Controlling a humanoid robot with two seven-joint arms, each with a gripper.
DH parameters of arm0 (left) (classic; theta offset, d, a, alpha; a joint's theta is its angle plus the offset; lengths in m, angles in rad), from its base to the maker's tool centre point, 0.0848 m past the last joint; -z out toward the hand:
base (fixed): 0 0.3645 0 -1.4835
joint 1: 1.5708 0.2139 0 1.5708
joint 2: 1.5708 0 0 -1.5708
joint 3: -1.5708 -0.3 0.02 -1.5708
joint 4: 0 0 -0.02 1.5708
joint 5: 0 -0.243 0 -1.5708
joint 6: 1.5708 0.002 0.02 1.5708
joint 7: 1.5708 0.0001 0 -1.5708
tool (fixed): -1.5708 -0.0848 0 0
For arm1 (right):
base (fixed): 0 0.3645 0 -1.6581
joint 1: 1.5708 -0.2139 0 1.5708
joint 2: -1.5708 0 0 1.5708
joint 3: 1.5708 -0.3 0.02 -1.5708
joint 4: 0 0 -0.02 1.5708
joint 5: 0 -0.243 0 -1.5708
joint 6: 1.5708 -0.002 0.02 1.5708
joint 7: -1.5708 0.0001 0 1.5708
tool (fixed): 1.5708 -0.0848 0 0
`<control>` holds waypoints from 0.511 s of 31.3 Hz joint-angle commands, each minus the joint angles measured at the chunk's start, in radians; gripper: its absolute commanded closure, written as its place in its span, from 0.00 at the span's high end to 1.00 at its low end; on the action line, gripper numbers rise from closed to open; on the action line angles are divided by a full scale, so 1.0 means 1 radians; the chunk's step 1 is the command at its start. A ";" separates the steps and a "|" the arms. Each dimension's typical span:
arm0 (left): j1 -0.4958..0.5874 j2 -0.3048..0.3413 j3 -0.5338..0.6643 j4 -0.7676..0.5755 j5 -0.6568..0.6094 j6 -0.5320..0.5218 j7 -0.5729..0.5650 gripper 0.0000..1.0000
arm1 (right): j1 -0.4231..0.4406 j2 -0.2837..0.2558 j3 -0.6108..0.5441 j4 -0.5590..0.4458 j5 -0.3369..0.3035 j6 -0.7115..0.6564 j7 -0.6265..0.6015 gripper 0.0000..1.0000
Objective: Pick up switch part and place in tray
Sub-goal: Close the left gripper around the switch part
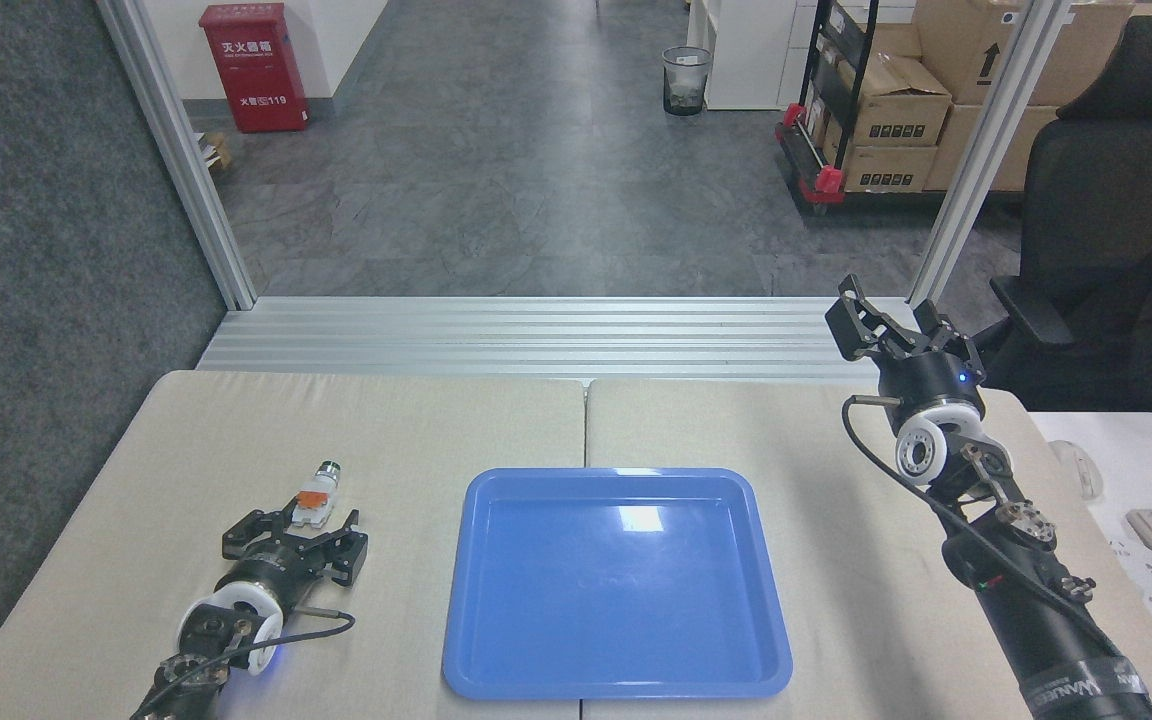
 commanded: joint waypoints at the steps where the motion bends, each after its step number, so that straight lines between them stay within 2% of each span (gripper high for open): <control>1: -0.006 0.008 -0.029 0.016 0.000 0.006 -0.005 0.19 | 0.001 0.000 0.000 0.000 0.000 0.000 0.000 0.99; 3: -0.008 0.014 -0.027 0.009 0.001 0.004 -0.005 0.00 | 0.000 0.000 0.000 0.000 0.000 0.000 0.000 0.99; 9: -0.026 0.028 -0.023 -0.022 0.006 0.008 -0.011 0.00 | 0.000 0.000 0.000 0.000 0.000 0.000 0.000 0.99; 12: -0.037 0.075 0.004 -0.073 0.029 0.001 -0.020 0.00 | 0.000 0.000 0.000 0.000 0.000 0.000 0.000 0.99; 16: -0.049 0.143 0.042 -0.181 0.130 -0.040 -0.052 0.00 | 0.000 0.000 0.000 0.000 0.000 0.000 0.000 0.99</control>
